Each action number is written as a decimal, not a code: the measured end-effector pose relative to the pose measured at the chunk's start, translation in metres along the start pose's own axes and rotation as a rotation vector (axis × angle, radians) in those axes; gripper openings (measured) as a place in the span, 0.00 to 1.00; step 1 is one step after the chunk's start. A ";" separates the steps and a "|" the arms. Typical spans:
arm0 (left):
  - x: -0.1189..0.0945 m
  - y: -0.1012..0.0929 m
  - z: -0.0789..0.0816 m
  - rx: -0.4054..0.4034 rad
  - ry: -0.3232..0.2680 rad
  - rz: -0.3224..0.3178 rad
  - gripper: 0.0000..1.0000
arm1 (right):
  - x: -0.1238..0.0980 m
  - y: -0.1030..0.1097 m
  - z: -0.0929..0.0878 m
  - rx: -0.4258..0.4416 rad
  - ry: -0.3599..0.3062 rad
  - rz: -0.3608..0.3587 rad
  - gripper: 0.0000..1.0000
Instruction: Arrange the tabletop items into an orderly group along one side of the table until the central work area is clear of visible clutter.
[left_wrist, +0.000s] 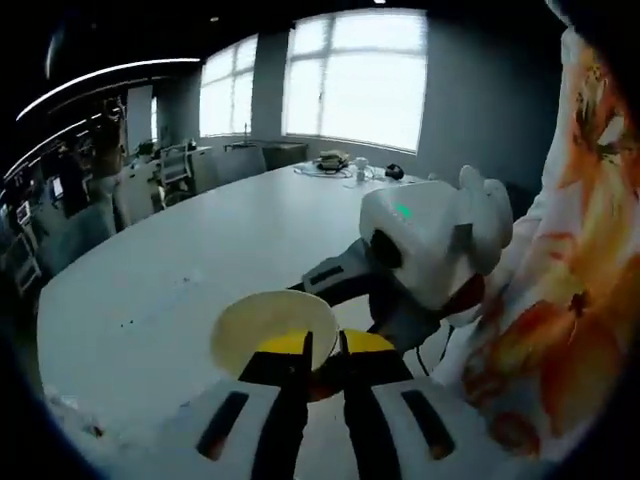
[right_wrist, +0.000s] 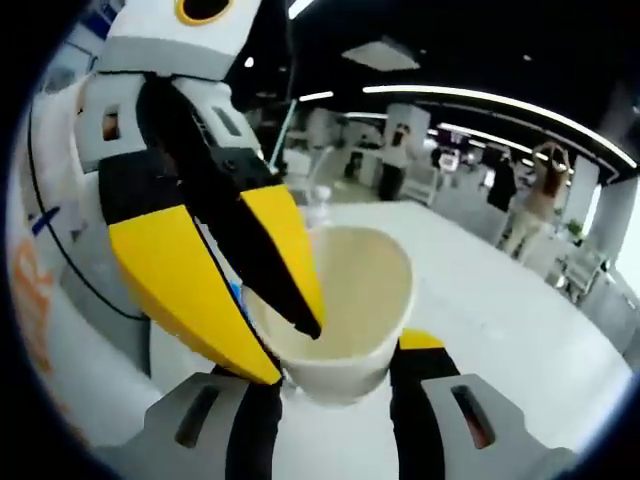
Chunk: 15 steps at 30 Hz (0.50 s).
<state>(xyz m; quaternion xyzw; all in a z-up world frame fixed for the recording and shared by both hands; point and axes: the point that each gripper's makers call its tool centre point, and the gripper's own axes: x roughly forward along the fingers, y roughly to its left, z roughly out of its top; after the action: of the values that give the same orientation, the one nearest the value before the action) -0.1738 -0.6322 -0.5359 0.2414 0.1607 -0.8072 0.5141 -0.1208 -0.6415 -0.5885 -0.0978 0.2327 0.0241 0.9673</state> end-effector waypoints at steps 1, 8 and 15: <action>0.000 0.000 -0.002 0.005 0.012 0.001 0.11 | 0.000 0.000 0.000 0.000 -0.001 0.001 0.41; -0.005 0.004 -0.001 0.076 0.011 0.013 0.00 | 0.001 0.000 -0.001 -0.001 0.001 0.009 0.42; -0.003 0.012 -0.004 0.129 0.035 0.043 0.00 | 0.001 -0.001 -0.001 0.019 -0.005 0.018 0.40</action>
<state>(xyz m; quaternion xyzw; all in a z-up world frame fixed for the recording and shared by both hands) -0.1604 -0.6326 -0.5379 0.2916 0.1122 -0.8003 0.5117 -0.1199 -0.6430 -0.5899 -0.0862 0.2315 0.0307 0.9685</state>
